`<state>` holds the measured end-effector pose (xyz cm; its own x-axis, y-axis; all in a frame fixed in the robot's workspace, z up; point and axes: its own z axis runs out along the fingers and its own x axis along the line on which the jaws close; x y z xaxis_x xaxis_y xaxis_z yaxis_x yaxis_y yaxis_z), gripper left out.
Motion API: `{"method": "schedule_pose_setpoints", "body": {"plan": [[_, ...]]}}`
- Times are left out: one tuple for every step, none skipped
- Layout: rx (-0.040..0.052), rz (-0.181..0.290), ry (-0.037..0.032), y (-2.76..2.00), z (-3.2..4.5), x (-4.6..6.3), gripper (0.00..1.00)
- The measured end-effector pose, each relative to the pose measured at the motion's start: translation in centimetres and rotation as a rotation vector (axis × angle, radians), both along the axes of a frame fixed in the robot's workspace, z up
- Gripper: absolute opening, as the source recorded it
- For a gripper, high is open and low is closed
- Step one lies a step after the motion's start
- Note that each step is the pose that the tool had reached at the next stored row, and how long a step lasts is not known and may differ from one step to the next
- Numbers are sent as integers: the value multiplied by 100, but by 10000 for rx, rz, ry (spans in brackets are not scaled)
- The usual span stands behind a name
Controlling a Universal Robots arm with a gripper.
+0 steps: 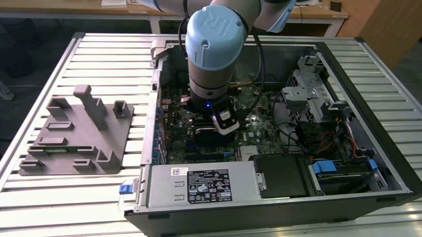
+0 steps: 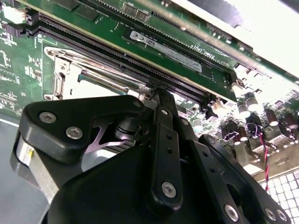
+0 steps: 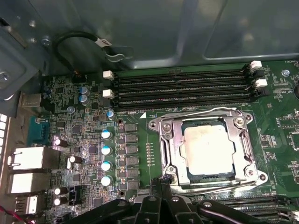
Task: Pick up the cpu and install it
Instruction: 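Install the second cpu locking lever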
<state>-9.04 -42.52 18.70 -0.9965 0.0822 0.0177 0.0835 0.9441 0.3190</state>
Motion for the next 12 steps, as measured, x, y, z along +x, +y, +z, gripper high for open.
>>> {"method": "schedule_pose_setpoints", "body": {"plan": [[0,0,-1,0,0,0,11],[1,-1,-1,0,-1,0,11],[2,-1,-1,0,0,0,11],[2,-1,-1,0,4,0,11],[3,-1,-2,0,17,0,11],[10,-1,-6,2,32,1,11],[5,-2,-3,2,52,1,11],[1,-3,-1,2,75,0,11],[2,-5,-1,3,97,0,11],[2,-6,-1,5,124,0,11],[2,-9,-1,7,152,0,11],[2,-13,-1,9,178,0,11]]}}
